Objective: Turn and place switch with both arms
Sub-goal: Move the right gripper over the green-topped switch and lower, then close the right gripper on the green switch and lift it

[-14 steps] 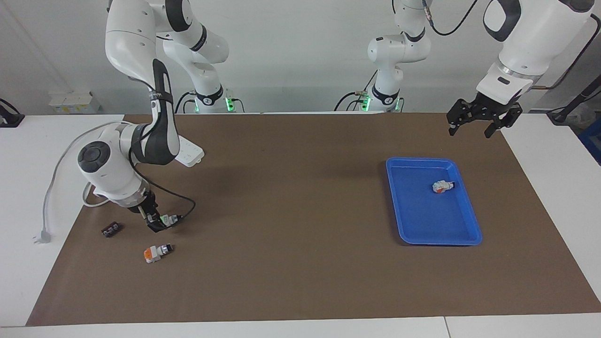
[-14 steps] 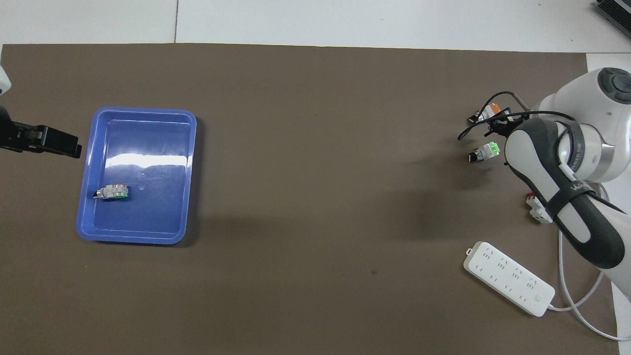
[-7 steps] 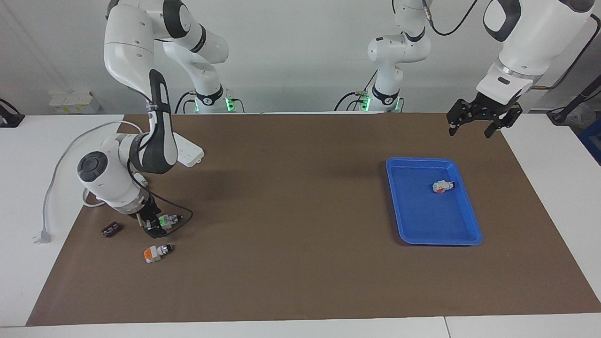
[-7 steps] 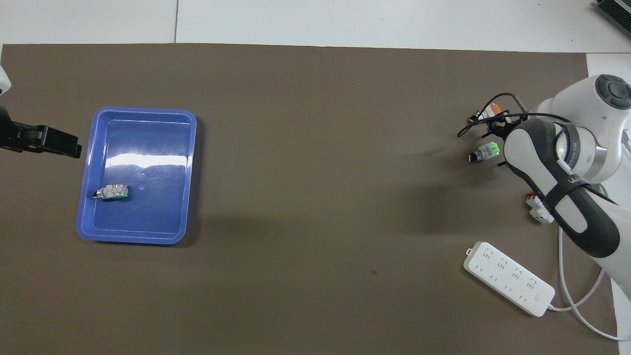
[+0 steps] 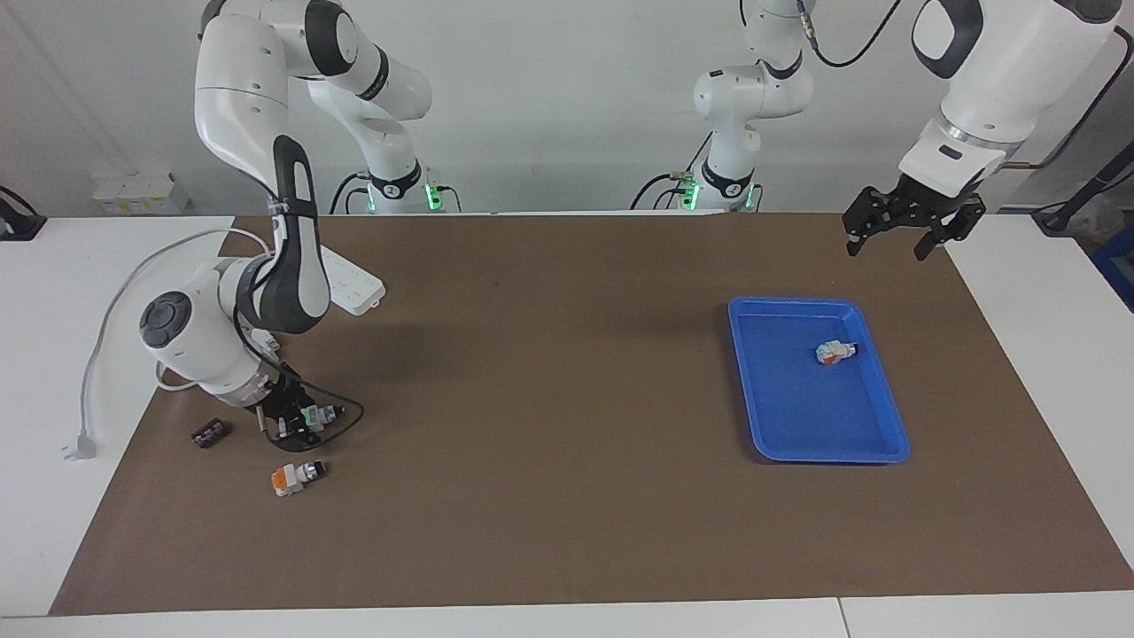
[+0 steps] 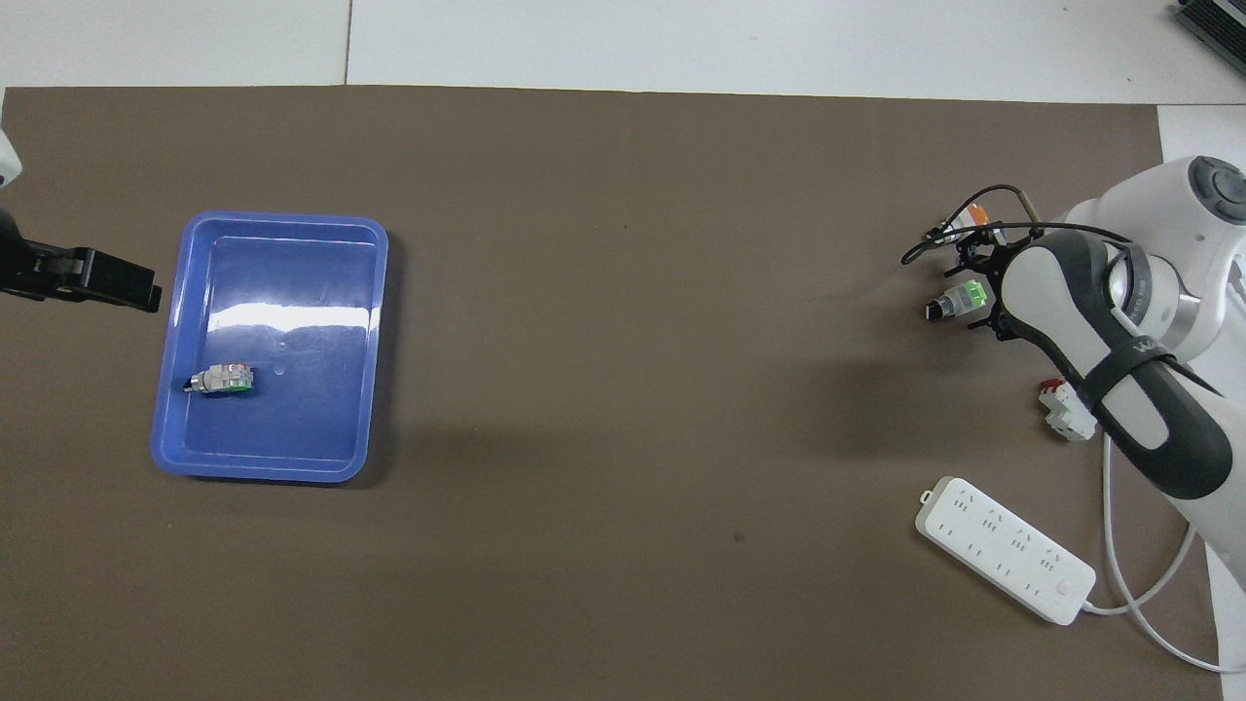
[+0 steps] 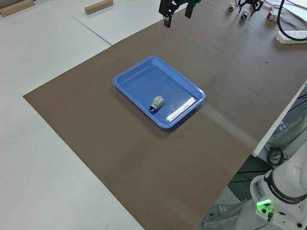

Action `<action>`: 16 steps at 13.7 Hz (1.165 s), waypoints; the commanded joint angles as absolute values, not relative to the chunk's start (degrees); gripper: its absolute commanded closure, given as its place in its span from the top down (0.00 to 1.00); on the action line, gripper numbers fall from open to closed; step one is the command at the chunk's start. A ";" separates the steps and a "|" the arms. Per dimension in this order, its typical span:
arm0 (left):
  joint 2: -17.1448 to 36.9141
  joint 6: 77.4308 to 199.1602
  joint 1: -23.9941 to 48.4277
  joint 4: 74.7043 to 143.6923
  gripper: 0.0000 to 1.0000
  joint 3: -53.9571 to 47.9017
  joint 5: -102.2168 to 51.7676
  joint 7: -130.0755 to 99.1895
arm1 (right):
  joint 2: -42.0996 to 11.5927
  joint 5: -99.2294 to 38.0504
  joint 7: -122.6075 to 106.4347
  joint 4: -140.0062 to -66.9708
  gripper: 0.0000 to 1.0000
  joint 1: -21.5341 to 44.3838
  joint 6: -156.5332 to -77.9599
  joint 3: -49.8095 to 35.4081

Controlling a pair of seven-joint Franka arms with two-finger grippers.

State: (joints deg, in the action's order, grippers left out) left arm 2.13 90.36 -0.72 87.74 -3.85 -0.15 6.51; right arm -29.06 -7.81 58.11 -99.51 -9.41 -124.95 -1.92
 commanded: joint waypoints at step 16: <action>-0.52 91.58 0.00 91.48 1.00 -4.22 -0.70 6.15 | -15.49 -17.65 63.07 -100.90 0.00 -4.58 -109.35 -3.69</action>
